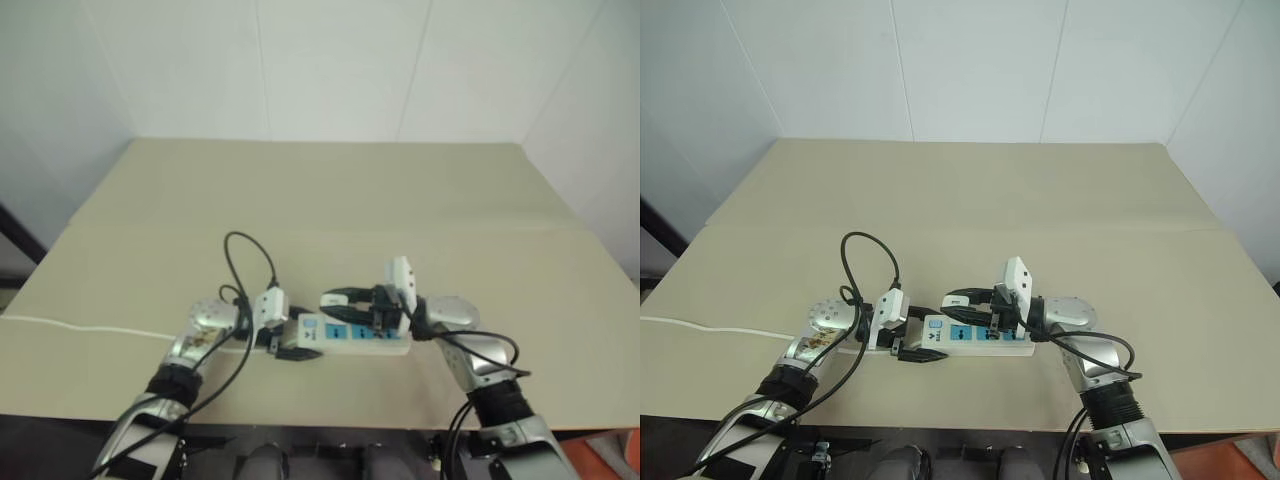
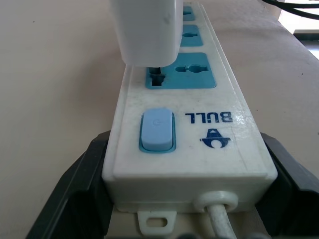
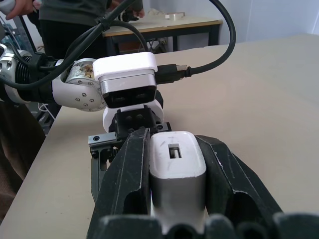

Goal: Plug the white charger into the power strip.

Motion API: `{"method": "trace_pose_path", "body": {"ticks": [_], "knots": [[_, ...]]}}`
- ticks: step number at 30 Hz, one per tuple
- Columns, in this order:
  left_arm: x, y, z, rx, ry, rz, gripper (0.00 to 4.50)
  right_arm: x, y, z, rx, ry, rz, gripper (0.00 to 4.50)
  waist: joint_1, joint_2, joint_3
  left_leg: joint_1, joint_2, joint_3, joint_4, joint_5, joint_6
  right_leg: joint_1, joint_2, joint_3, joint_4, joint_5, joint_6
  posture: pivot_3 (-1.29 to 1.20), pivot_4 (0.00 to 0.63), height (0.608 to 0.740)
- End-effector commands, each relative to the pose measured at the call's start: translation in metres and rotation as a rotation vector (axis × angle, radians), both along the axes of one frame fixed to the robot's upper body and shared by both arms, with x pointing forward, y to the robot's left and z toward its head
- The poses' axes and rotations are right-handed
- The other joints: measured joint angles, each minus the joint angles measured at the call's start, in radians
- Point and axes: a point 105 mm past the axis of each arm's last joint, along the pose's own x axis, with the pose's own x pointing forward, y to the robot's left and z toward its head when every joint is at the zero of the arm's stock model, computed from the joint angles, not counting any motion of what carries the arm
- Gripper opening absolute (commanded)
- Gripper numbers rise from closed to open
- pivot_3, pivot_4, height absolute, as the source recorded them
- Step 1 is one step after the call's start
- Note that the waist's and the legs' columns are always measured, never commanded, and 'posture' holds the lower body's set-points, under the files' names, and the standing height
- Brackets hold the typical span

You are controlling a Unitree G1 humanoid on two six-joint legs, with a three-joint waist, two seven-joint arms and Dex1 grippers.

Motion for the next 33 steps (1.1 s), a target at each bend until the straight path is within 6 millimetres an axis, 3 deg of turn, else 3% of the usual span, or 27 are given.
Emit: {"method": "trace_pose_path", "body": {"ticks": [1, 8, 22, 33], "knots": [[-0.014, 0.001, -0.026, 0.085, 0.084, -0.042, 3.31, -0.003, 0.005, 0.003, 0.002, -0.021, 0.022, 1.20, 0.000, 0.000, 0.000, 0.000, 0.000, 0.000, 0.000, 0.000, 0.000, 0.000, 0.000, 0.000, 0.000, 0.000, 0.000, 0.00, 0.150, 0.740], [-0.014, 0.002, -0.026, 0.088, 0.083, -0.042, 3.31, -0.001, 0.003, -0.004, -0.017, -0.015, 0.008, 1.20, -0.001, 0.000, 0.000, 0.000, 0.000, 0.000, 0.000, 0.000, 0.000, 0.000, 0.000, 0.000, 0.000, 0.000, 0.000, 0.00, 0.150, 0.740], [-0.015, 0.005, -0.026, 0.097, 0.080, -0.038, 3.31, 0.010, -0.040, -0.047, -0.170, 0.069, -0.072, 1.20, 0.001, 0.000, -0.001, 0.003, 0.000, 0.000, 0.000, 0.000, 0.000, 0.003, 0.000, 0.000, 0.000, 0.000, 0.000, 0.00, 0.150, 0.740], [-0.014, 0.006, -0.024, 0.101, 0.078, -0.040, 3.31, 0.003, -0.011, -0.054, -0.227, 0.068, 0.051, 1.20, -0.003, -0.002, -0.002, 0.006, 0.001, 0.001, -0.001, 0.000, 0.000, 0.005, 0.000, 0.000, 0.000, 0.000, 0.000, 0.00, 0.150, 0.740]]}}
